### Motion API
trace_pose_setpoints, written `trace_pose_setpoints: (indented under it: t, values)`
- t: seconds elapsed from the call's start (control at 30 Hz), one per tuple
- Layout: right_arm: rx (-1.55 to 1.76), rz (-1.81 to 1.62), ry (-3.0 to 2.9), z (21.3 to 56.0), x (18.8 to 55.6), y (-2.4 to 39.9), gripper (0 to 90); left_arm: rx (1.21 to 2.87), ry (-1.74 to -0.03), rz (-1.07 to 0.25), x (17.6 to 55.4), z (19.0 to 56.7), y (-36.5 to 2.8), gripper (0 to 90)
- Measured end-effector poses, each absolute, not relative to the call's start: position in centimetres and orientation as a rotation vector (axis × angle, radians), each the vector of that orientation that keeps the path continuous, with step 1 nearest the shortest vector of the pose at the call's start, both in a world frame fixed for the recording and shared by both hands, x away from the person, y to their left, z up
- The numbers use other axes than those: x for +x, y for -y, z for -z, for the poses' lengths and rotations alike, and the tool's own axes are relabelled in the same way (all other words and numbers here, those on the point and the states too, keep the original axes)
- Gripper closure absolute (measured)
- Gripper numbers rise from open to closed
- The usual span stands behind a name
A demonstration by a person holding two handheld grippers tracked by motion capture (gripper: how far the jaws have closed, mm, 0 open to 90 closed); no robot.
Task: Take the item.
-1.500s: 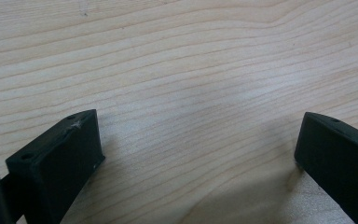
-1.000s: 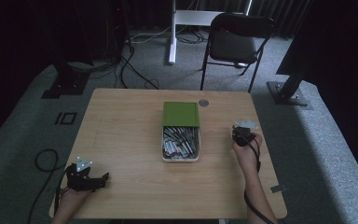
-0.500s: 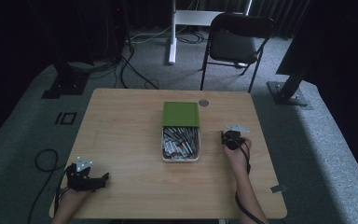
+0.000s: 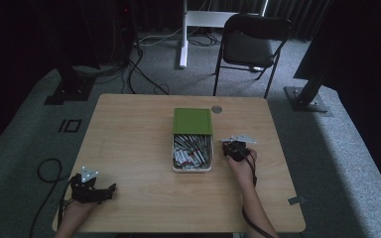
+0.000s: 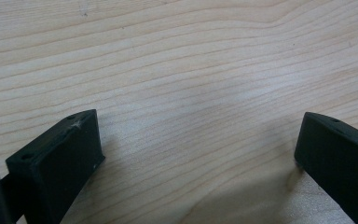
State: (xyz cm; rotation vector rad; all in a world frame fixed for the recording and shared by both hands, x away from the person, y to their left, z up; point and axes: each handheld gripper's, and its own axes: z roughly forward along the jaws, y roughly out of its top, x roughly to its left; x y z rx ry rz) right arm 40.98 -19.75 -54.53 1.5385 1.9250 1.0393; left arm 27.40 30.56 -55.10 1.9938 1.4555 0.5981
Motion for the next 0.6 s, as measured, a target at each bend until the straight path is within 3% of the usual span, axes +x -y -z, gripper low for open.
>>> trace_pose_setpoints:
  t: [0.27,0.6]
  values:
    - [1.514,-1.116,-1.940,53.6,40.8,19.8,51.9,1.994,-1.455,-0.598,27.4,55.1,-30.6,1.4]
    - [1.505,-1.121,-1.910,52.5,40.4,21.2,35.4,1.995,-1.455,-0.598,27.4,55.1,-30.6,1.4]
